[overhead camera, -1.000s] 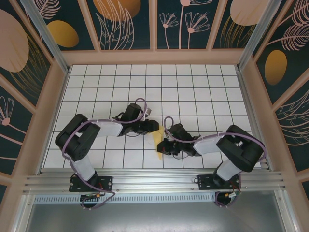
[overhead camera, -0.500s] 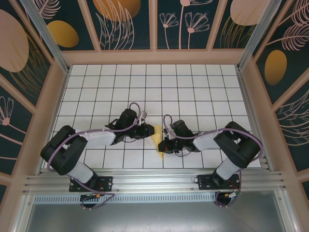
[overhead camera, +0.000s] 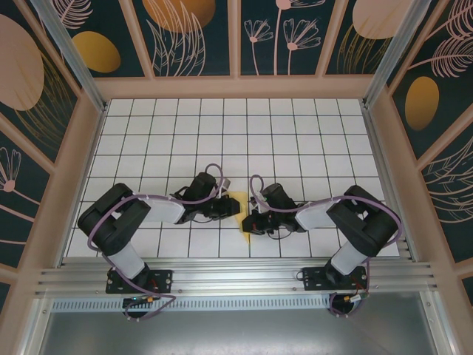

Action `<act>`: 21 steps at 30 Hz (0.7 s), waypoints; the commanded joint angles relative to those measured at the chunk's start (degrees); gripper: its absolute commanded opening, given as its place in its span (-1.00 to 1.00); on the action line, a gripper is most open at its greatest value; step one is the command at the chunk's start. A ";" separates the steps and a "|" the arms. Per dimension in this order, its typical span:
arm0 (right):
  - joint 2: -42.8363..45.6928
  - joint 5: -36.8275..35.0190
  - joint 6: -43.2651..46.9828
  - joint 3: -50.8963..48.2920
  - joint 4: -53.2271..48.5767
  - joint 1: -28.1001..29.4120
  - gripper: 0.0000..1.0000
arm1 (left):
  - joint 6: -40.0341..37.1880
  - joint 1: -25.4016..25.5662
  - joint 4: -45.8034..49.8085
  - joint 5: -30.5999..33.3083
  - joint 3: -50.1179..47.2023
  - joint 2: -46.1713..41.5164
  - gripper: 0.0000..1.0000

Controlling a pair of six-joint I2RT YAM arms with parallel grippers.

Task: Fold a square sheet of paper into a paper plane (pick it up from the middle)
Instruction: Fold the wing for the fifth time at the center of the table.

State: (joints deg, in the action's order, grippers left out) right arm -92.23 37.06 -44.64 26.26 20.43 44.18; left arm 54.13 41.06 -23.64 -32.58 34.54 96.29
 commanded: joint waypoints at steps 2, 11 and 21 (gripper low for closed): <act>-3.17 -5.50 0.48 -1.21 -5.22 -0.50 -0.92 | -1.18 0.51 0.55 -1.40 0.37 0.09 -0.51; -3.79 -5.52 -0.46 -1.65 -4.18 -0.50 -0.92 | -4.06 0.90 3.57 -2.29 0.41 0.48 -0.47; -3.58 -6.24 -0.39 -2.66 -7.35 -0.33 -1.00 | -4.55 0.86 5.25 7.52 2.68 4.69 -0.53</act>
State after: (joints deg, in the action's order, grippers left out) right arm -92.90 37.56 -45.50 26.11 21.67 43.97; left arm 51.07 41.80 -20.38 -31.83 35.90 99.02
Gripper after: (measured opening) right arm 0.063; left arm 0.238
